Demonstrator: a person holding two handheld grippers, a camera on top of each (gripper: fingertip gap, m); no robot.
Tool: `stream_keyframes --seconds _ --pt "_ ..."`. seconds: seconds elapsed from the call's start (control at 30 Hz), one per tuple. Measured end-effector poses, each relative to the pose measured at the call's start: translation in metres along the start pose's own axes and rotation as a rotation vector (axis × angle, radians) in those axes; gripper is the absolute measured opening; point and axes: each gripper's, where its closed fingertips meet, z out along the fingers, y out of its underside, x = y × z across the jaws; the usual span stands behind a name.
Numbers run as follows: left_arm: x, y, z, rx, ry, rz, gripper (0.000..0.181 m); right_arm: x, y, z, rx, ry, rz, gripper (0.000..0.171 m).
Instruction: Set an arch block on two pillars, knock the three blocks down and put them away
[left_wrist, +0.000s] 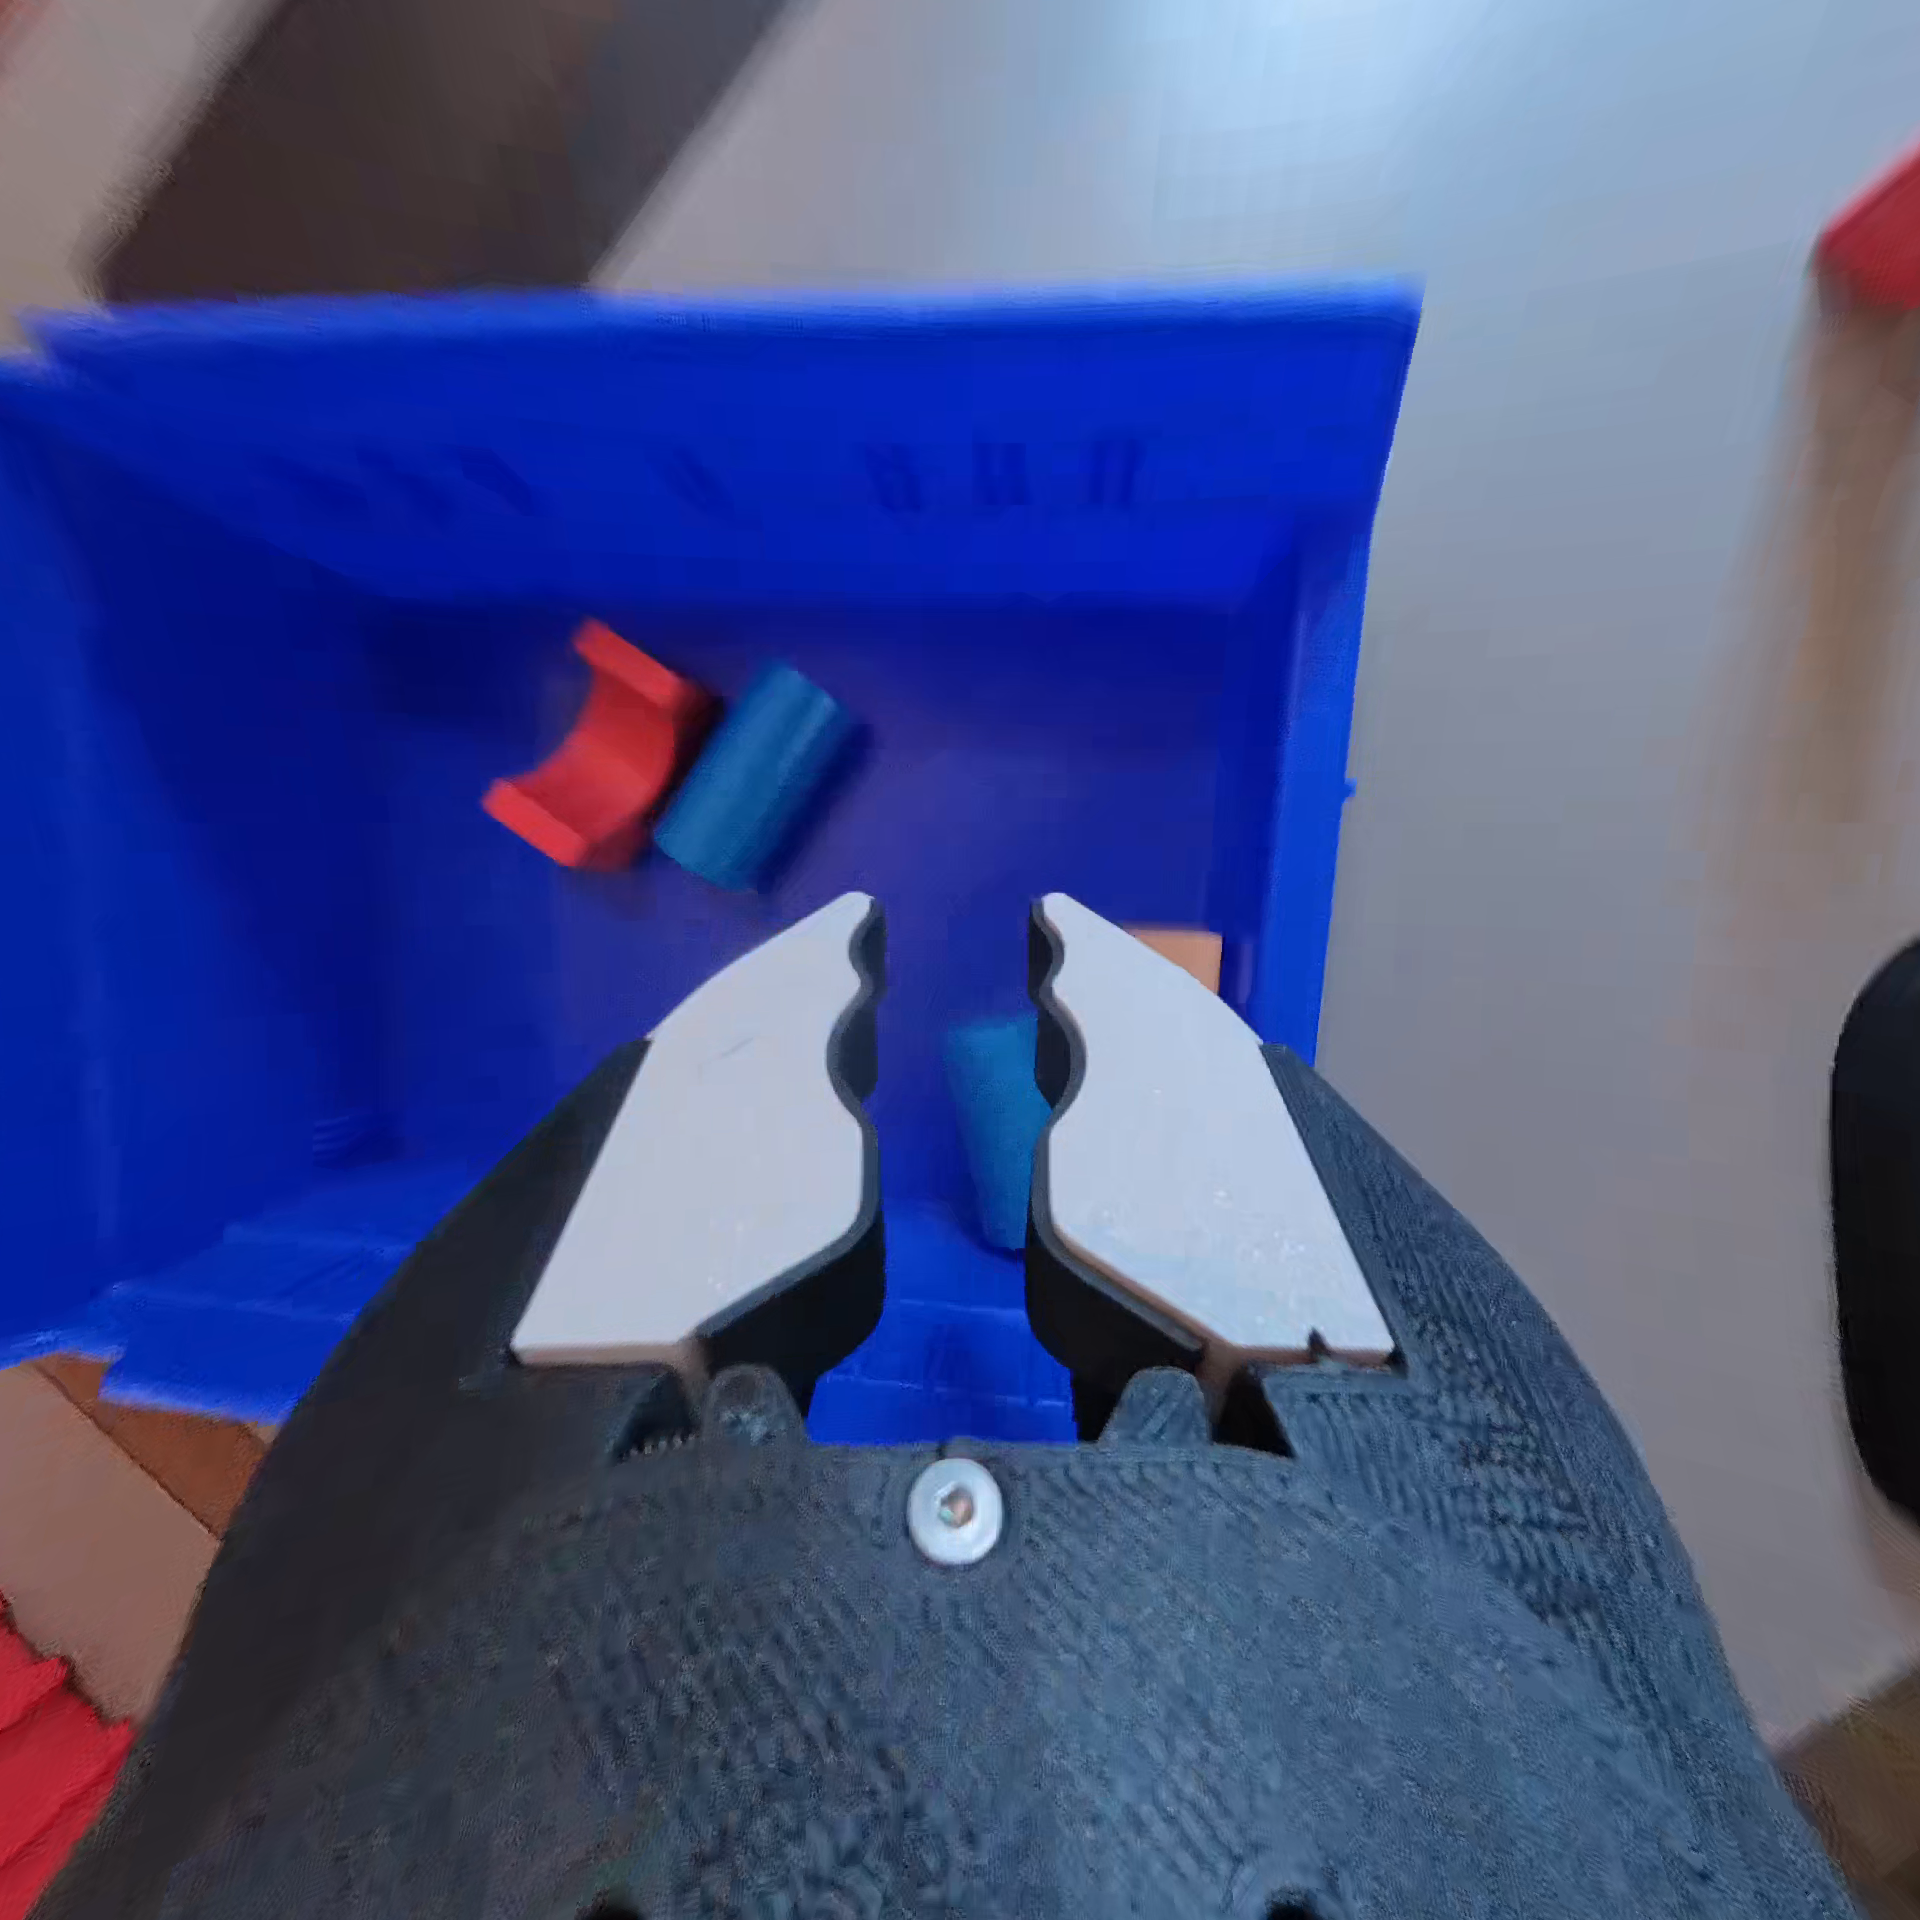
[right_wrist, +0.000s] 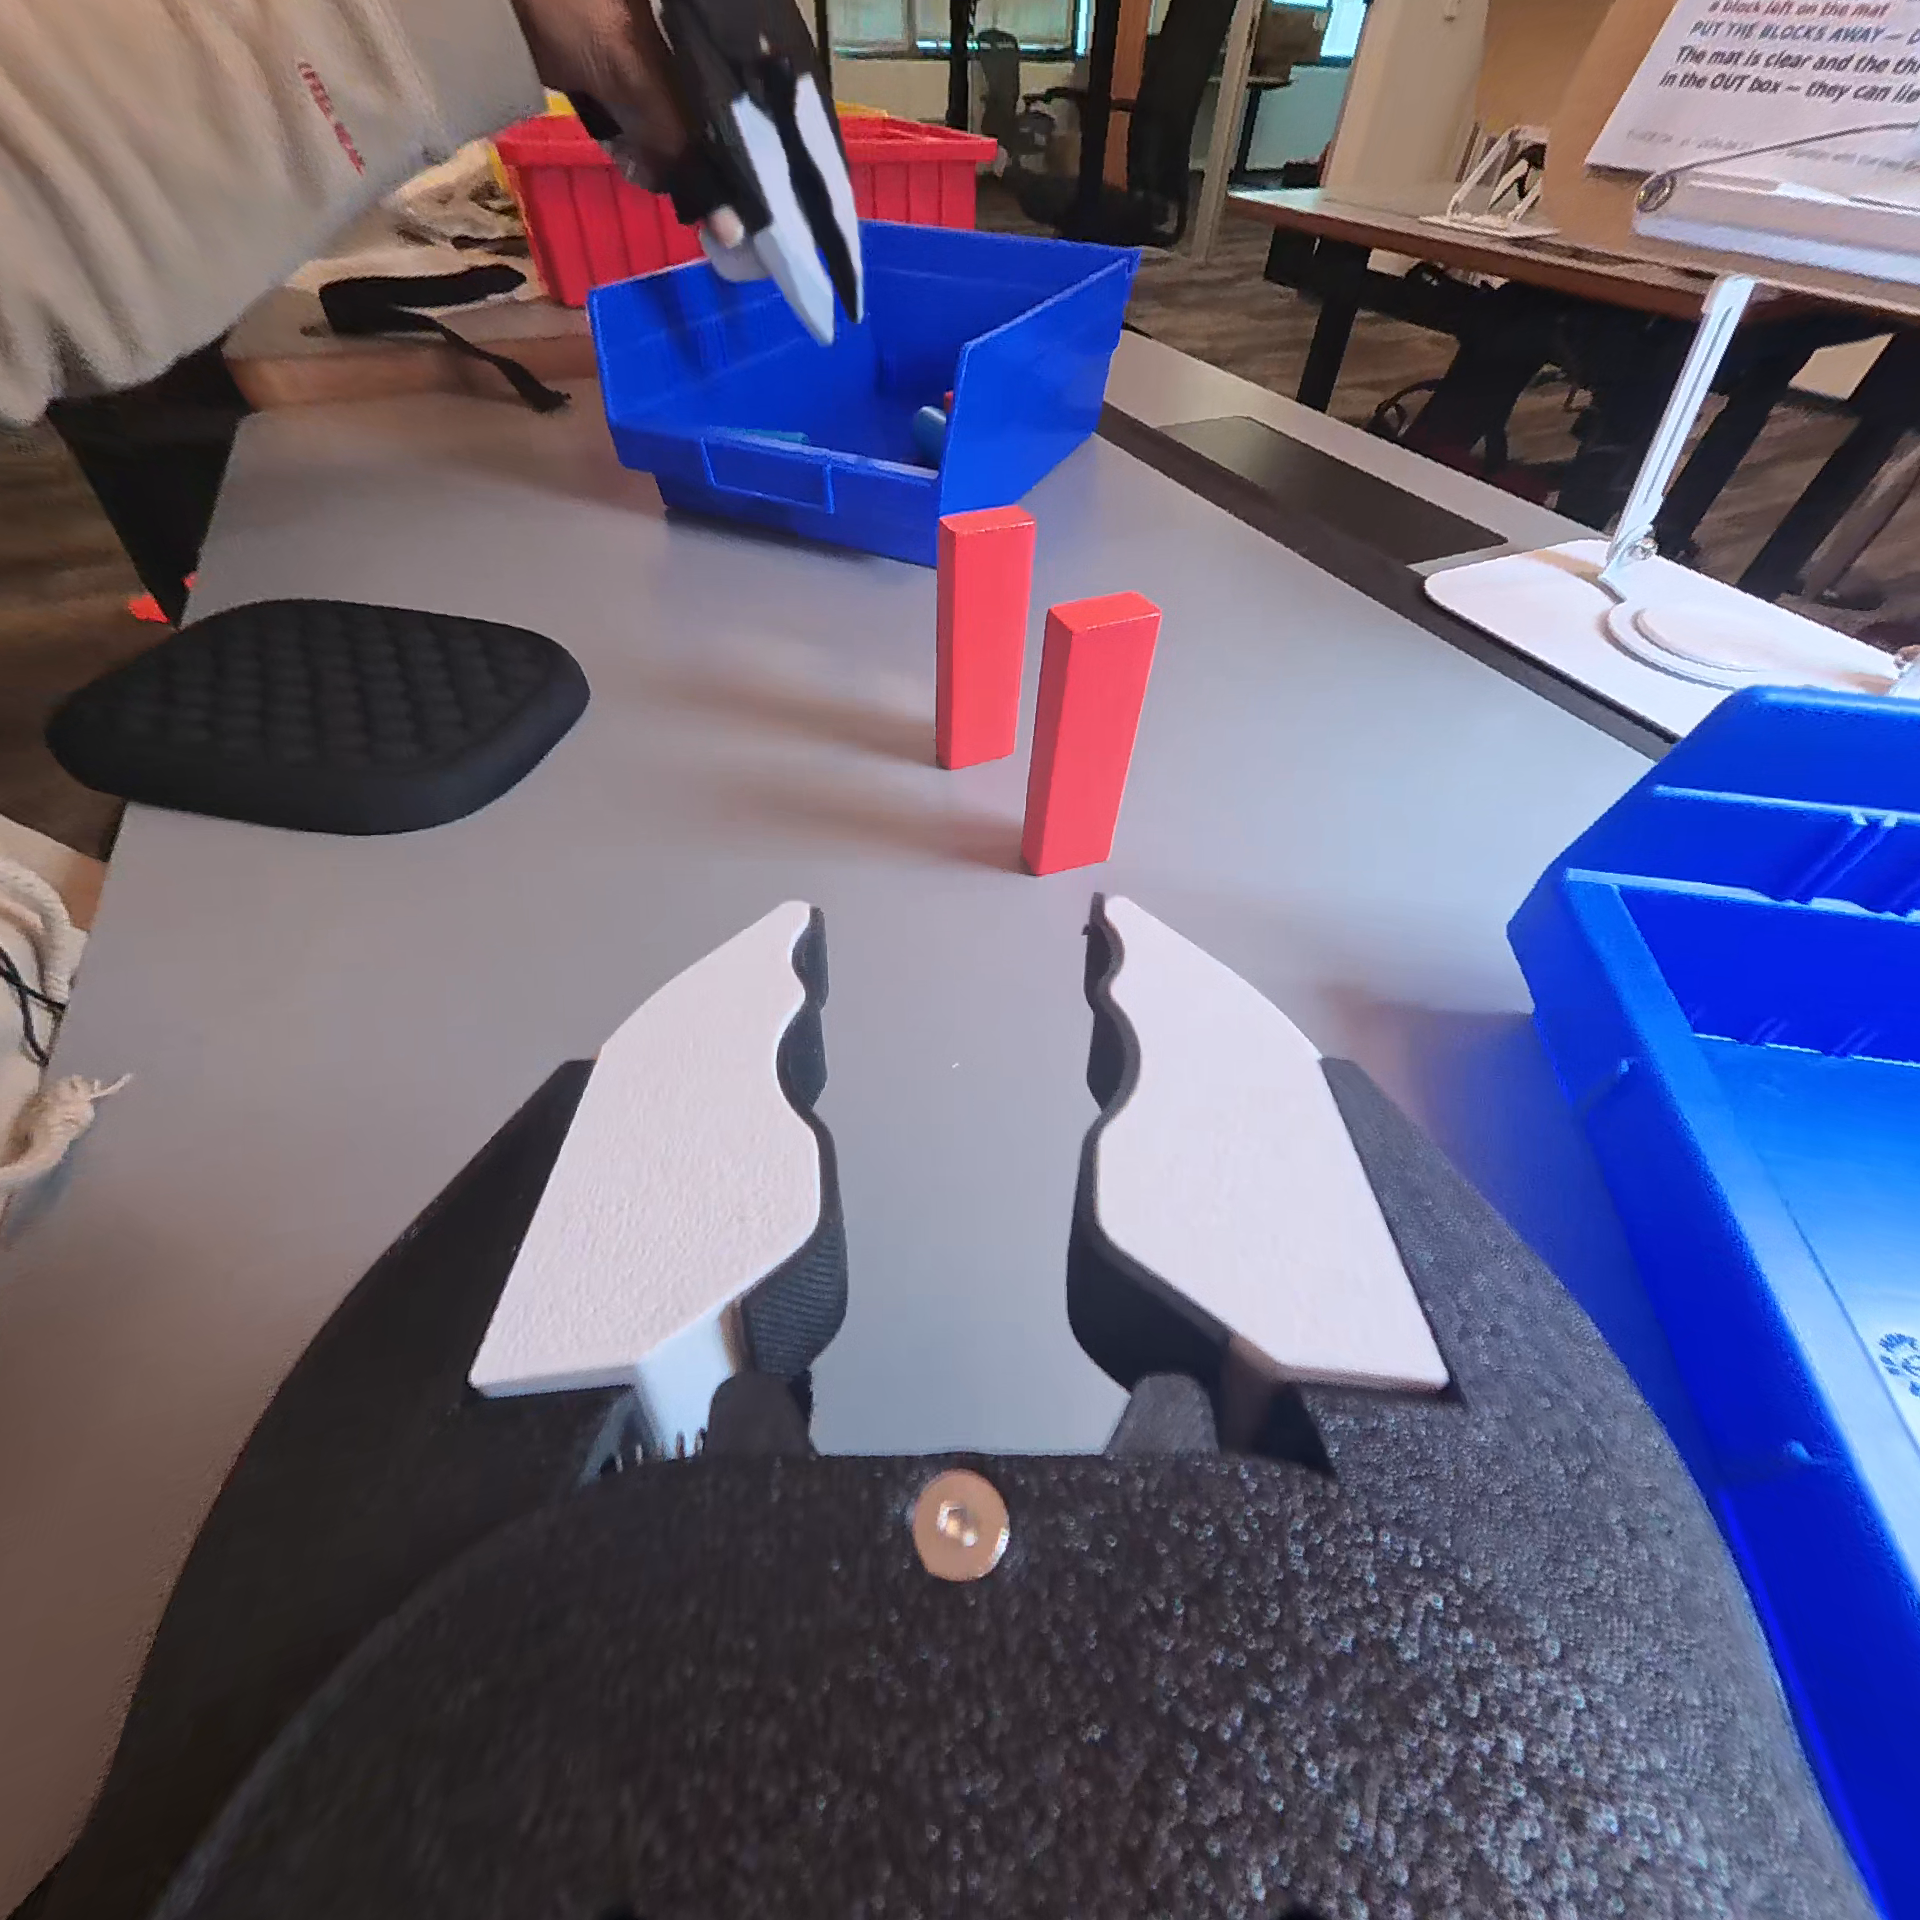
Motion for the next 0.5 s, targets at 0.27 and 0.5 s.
stream_keyframes --seconds 0.27,0.5 --pt "0.023 0.051 0.046 -0.383 0.226 0.012 0.031 0.000 0.003 0.000 -0.003 -0.011 0.025 0.047" --pt "0.041 0.052 0.047 -0.400 0.363 0.026 0.045 -0.003 0.005 0.002 -0.016 -0.021 0.019 0.047"
